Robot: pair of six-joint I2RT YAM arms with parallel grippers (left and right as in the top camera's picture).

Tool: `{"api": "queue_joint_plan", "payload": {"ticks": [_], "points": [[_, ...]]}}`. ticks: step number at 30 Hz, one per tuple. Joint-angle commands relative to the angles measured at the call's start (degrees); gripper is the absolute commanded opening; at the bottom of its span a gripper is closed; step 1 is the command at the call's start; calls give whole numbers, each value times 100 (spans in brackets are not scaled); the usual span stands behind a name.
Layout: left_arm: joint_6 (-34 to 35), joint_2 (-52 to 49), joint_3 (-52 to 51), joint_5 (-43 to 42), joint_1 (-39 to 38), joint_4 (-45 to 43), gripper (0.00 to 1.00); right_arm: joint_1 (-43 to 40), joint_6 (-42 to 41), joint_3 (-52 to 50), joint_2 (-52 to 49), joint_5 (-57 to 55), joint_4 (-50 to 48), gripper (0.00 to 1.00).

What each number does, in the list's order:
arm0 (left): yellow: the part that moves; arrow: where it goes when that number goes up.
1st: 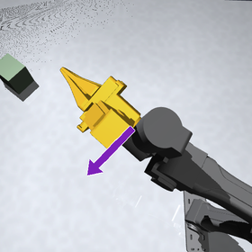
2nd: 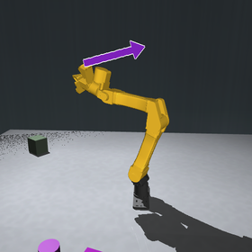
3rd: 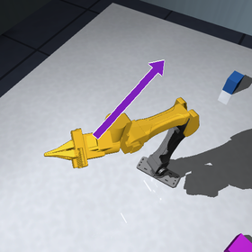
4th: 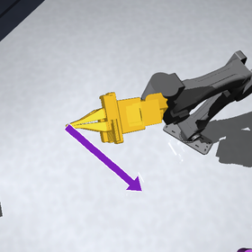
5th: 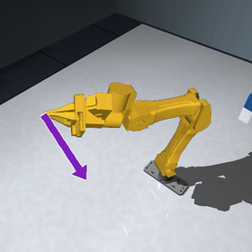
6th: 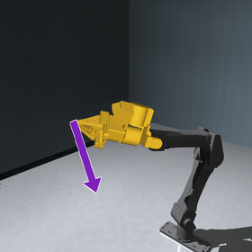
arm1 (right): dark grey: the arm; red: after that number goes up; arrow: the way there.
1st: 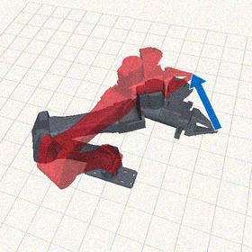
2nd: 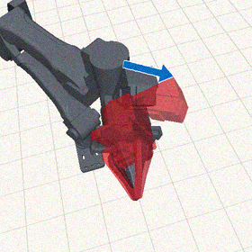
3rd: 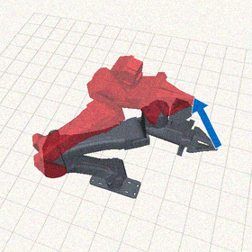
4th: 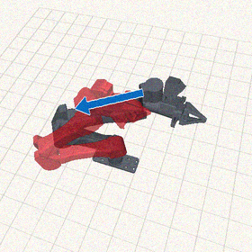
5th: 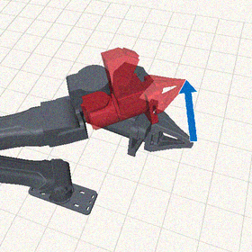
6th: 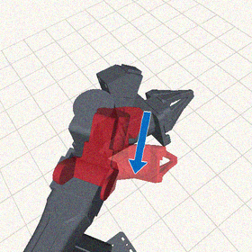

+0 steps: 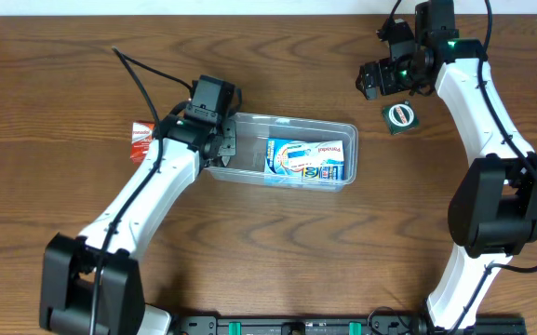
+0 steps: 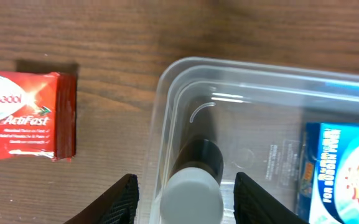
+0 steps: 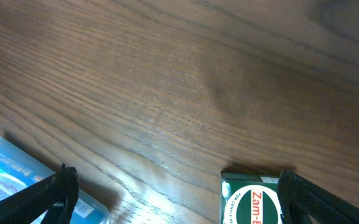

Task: Pack container
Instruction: 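Move left gripper back to the red Panadol ActiFast packet and grasp it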

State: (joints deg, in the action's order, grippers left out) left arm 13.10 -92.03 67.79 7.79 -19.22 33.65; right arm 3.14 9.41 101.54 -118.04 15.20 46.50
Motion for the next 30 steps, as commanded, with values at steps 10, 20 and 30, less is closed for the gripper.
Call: {"api": "queue_joint_plan", "payload": {"ticks": [10, 20, 30], "points": [[-483, 909, 122, 533, 1399, 376, 73, 15, -59, 76, -15, 46, 4, 99], [-1886, 166, 109, -599, 2518, -9, 89, 20, -59, 76, -15, 46, 4, 99], [-2253, -787, 107, -1189, 2590, -345, 92, 20, -59, 76, -15, 46, 4, 99]]}}
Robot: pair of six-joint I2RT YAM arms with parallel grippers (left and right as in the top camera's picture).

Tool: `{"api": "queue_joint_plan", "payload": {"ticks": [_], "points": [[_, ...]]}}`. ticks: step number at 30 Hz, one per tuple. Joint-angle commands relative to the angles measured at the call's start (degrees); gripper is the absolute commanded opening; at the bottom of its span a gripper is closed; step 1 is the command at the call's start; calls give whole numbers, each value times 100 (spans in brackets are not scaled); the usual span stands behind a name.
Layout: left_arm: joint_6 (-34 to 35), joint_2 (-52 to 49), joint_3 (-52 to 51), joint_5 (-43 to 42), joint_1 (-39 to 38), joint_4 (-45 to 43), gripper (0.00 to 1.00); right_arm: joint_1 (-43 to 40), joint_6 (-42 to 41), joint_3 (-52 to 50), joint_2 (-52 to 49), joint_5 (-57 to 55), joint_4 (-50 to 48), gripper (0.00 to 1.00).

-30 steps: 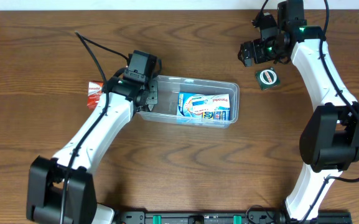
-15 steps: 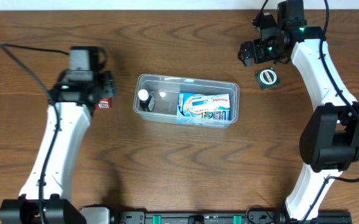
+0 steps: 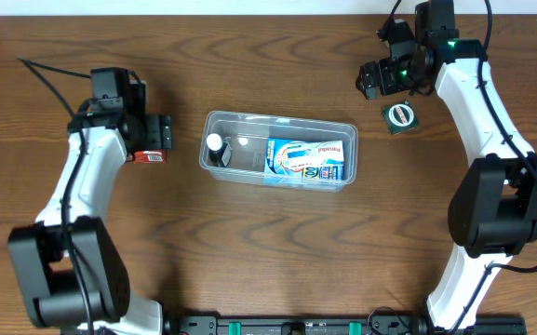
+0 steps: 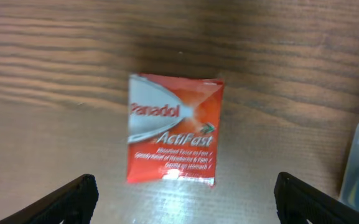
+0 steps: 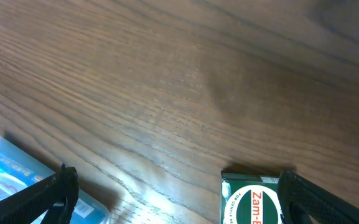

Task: Pack container
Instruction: 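Move left gripper back to the red Panadol ActiFast packet and grasp it, then carry the red packet with left gripper and lower it into the container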

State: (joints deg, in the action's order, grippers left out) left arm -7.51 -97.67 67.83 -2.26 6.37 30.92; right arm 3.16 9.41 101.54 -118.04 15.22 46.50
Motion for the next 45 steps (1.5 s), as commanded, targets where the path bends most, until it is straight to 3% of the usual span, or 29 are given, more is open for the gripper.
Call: {"api": "queue_joint_plan", "payload": {"ticks": [1, 25, 31, 39, 45], "points": [[-192, -299, 103, -184, 31, -109, 92, 17, -59, 76, -15, 44, 4, 98], [-188, -1209, 103, -118, 160, -625, 93, 24, -59, 76, -15, 44, 4, 99], [-166, -1204, 103, -120, 160, -623, 72, 24, -59, 76, -15, 44, 4, 99], [-118, -1073, 109, -118, 160, -619, 71, 24, -59, 76, -15, 44, 4, 99], [330, -262, 114, -120, 157, -573, 70, 24, -59, 76, -15, 44, 4, 99]]}}
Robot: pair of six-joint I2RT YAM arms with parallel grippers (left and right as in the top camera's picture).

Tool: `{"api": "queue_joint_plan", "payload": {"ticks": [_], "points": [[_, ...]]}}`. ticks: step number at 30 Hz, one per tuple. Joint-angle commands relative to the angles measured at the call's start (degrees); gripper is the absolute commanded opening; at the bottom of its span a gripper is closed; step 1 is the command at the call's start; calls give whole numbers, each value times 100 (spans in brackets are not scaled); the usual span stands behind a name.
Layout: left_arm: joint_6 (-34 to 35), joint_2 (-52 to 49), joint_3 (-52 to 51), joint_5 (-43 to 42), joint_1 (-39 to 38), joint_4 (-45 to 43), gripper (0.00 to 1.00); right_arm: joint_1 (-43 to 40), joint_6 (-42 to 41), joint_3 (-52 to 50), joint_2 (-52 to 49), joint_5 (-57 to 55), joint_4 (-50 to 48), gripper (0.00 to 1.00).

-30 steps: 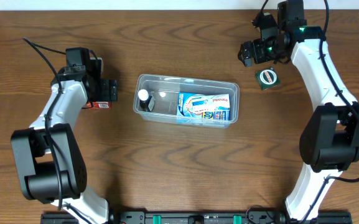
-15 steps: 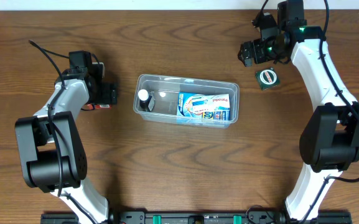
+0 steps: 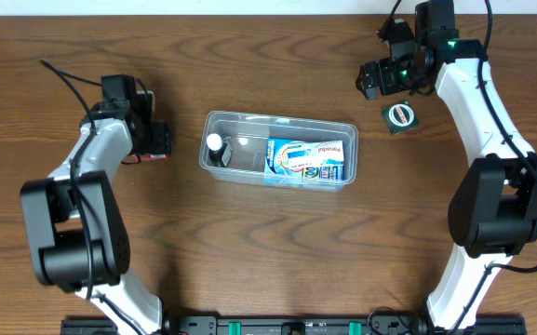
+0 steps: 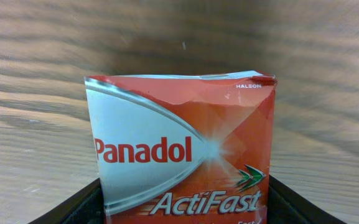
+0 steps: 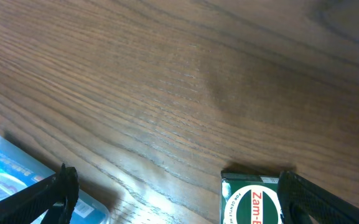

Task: Pack container
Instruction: 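Carry the red packet with left gripper and lower it into the container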

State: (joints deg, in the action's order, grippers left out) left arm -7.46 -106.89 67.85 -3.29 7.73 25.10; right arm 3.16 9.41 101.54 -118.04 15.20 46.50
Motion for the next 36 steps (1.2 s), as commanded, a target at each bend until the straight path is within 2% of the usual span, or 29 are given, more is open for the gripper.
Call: {"api": "queue_joint_plan", "payload": {"ticks": [1, 4, 9, 16, 24, 36], "points": [[400, 820, 111, -20, 22, 33, 70, 24, -59, 76, -15, 46, 4, 99], [629, 1335, 111, -26, -11, 181, 70, 24, -59, 76, -15, 46, 4, 99], [632, 2100, 111, -46, -238, 450, 70, 24, -59, 76, -15, 46, 4, 99], [841, 2778, 111, -59, -1025, 658, 69, 24, -59, 76, -15, 46, 4, 99], [1233, 2824, 111, -57, -1891, 898, 68, 24, -59, 76, -15, 46, 4, 99], [1510, 2573, 101, -11, -2782, 955, 65, 24, -59, 76, -15, 46, 4, 99]]}}
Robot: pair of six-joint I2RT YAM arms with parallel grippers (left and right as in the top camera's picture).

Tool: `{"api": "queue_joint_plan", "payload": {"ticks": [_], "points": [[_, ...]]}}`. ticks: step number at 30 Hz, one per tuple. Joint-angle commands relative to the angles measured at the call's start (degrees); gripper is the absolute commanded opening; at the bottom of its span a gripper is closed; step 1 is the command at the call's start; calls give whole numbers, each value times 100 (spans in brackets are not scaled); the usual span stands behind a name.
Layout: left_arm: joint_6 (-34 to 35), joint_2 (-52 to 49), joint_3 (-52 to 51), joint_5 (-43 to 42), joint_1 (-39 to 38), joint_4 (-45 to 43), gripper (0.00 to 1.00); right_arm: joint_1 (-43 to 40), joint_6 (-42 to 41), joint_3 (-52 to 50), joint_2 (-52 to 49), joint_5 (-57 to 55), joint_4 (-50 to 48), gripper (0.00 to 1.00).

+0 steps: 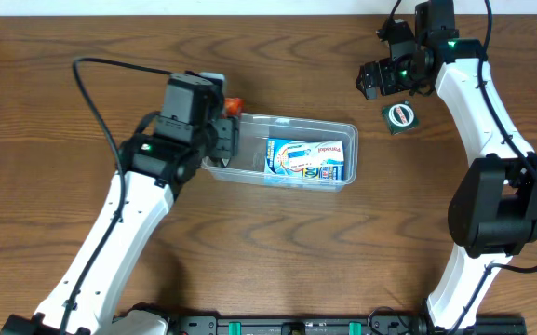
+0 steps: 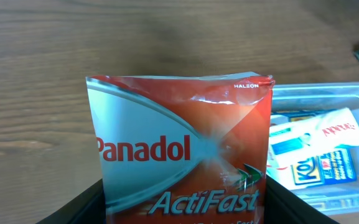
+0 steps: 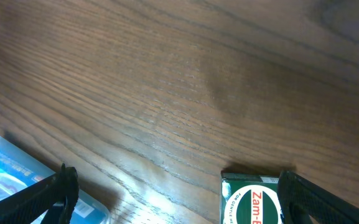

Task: Pack container
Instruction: 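Carry the red packet with left gripper and lower it into the container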

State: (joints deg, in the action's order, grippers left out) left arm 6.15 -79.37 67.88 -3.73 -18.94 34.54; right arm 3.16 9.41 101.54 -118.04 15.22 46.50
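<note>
My left gripper [image 2: 182, 208] is shut on a red Panadol ActiFast packet [image 2: 179, 149], which fills the left wrist view. Overhead, the left gripper [image 1: 220, 140] hangs at the left end of the clear plastic container [image 1: 347, 130], and a red corner of the packet [image 1: 234, 104] shows beside the wrist. A blue and white box [image 1: 307, 158] lies in the container's right half. My right gripper [image 3: 176, 190] is open above the table, with the green Zam-Buk box [image 3: 251, 202] just inside its right finger. Seen overhead, the right gripper [image 1: 372, 79] is left of the Zam-Buk box [image 1: 399, 115].
The container's left end is hidden under the left arm overhead. In the left wrist view the container [image 2: 353, 96] and its blue box [image 2: 319, 155] lie to the right of the packet. A container corner shows at the right wrist view's lower left. Bare wooden table [image 1: 277, 251] surrounds everything.
The left gripper was down on the Panadol packet on the table left of the container. Now it holds the packet off the table at the container's left end. The right arm has not moved.
First the left gripper stood open at the container's left end around a small white-capped bottle, with the packet lying on the table to the left. Then it was open above the packet, then closed in on it, and now holds it by the container. The right arm stayed still.
</note>
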Motion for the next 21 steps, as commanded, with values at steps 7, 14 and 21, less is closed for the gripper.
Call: {"api": "queue_joint_plan", "payload": {"ticks": [7, 14, 21], "points": [[173, -754, 98, 31, -310, -20, 65, 24, -59, 76, -15, 44, 4, 99], [236, -1082, 98, 201, -452, -72, 65, 24, -59, 76, -15, 44, 4, 99], [234, -1224, 98, 468, -616, -74, 65, 24, -59, 76, -15, 44, 4, 99]]}}
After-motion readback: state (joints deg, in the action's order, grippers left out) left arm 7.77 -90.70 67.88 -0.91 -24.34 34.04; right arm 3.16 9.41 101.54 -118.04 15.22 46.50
